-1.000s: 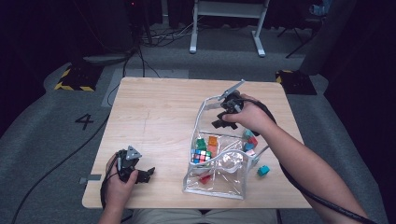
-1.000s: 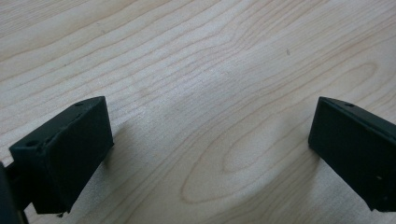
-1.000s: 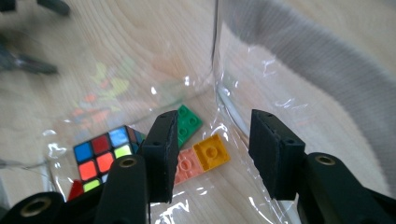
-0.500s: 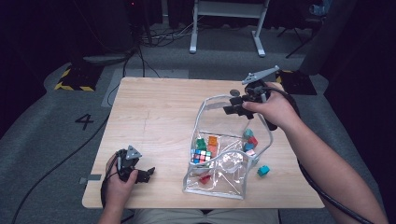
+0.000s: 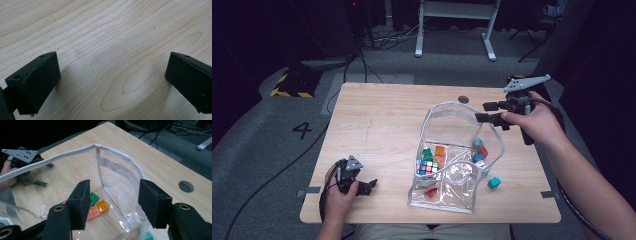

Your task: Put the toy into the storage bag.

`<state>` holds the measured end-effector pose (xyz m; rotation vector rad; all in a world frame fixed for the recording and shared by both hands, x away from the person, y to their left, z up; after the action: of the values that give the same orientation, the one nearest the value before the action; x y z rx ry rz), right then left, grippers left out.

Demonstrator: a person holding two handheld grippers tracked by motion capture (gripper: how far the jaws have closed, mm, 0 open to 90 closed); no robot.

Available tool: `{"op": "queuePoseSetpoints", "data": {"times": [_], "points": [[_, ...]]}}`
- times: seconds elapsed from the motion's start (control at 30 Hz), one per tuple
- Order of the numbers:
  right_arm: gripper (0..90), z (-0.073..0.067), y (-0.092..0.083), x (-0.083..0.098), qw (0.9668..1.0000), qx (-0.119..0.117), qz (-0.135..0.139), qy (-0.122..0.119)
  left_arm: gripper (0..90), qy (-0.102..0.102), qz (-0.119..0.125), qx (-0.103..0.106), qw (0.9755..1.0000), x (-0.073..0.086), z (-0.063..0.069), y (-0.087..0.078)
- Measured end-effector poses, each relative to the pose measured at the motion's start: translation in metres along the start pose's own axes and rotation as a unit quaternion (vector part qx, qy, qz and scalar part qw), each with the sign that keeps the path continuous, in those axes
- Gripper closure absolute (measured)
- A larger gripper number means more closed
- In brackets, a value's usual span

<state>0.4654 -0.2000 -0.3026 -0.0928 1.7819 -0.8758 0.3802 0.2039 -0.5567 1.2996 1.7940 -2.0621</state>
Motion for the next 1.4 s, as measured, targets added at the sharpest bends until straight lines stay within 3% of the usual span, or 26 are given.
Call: {"op": "queuePoseSetpoints", "data": {"times": [0.33,0.57,0.73,1.03,1.4], "points": [[41.6,0.031,-0.044,0.031,0.9981,0.048,0.023,0.033,0.0,-0.001,0.001,0.000,1.0000,0.000,0.000,0.000],[42.2,0.055,-0.052,0.057,0.9950,0.073,0.028,0.061,0.0,-0.001,0.001,0.000,1.0000,0.000,0.000,0.000],[42.6,0.070,-0.036,0.087,0.9935,0.082,0.007,0.078,0.0,-0.002,0.002,0.000,1.0000,0.000,0.000,0.000],[43.3,0.088,-0.001,0.129,0.9917,0.080,-0.008,0.100,0.0,-0.001,0.001,0.000,1.0000,0.000,0.000,0.000],[43.2,0.089,0.047,0.159,0.9914,0.061,-0.030,0.111,0.0,-0.001,0.001,0.000,1.0000,0.000,0.000,0.000]]}}
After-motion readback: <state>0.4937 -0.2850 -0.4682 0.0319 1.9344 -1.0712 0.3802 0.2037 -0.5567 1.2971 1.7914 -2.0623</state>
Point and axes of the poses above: each handheld gripper's, and its own axes: y roughly forward along the jaws, x roughly out of its underside, z roughly to its right, the point moved 7 cm from there along y, roughly forward along the jaws, and after that the axes turned 7 degrees about -x, right-handed, at the moved point
